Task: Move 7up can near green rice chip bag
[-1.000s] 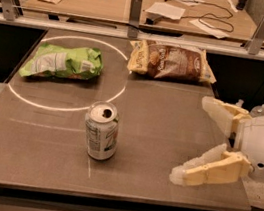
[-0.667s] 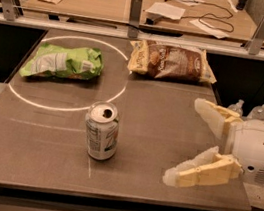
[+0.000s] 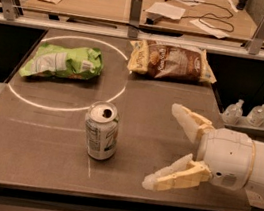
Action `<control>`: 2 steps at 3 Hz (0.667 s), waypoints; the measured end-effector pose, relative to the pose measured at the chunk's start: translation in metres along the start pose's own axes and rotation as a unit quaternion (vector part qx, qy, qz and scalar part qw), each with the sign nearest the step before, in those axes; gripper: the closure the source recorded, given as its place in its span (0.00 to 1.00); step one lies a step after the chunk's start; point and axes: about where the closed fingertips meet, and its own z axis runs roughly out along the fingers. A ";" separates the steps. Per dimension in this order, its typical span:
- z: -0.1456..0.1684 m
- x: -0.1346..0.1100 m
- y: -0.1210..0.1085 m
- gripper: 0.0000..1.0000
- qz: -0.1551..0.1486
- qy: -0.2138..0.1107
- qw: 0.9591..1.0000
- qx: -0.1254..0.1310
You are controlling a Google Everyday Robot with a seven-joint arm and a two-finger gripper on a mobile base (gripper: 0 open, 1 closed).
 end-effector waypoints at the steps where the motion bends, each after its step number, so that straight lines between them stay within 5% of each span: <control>1: 0.018 0.025 -0.011 0.00 -0.004 -0.012 1.000 -0.015; 2: 0.039 0.037 -0.015 0.00 -0.006 -0.021 1.000 -0.021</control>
Offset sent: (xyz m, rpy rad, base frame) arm 0.0378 0.0430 -0.0642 0.0614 -0.0236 0.0518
